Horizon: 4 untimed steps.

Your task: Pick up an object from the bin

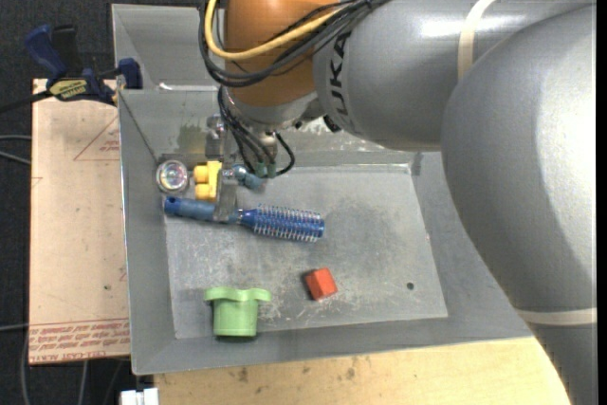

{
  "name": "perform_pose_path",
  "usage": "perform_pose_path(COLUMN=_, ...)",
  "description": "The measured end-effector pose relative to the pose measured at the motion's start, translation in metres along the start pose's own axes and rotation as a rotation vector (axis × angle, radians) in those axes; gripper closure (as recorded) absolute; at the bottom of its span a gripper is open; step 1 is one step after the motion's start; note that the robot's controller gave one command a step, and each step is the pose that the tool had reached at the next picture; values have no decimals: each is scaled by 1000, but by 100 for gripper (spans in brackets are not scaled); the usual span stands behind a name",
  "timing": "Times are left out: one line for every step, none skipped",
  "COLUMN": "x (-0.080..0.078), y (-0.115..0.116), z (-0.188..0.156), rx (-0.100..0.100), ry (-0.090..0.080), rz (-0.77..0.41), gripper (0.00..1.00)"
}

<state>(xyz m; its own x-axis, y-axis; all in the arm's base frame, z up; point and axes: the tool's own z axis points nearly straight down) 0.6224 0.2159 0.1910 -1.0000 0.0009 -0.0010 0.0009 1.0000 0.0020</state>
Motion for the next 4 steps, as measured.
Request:
perform_pose_path(x=-8, y=-46, z=122, rx=-2, ry=-5, rz=30, gripper=0)
perform_pose_path(x=-8, y=-45, z=117, rx=-2, ry=-5, rz=28, gripper=100)
perform_pose_path(x=-18, y=-55, z=-34, rx=-1, ry=-12, rz=-98, gripper=100)
perform_pose_path(x=-16, y=-55, z=-28, rx=0, ry=-3, rz=-98, gripper=0)
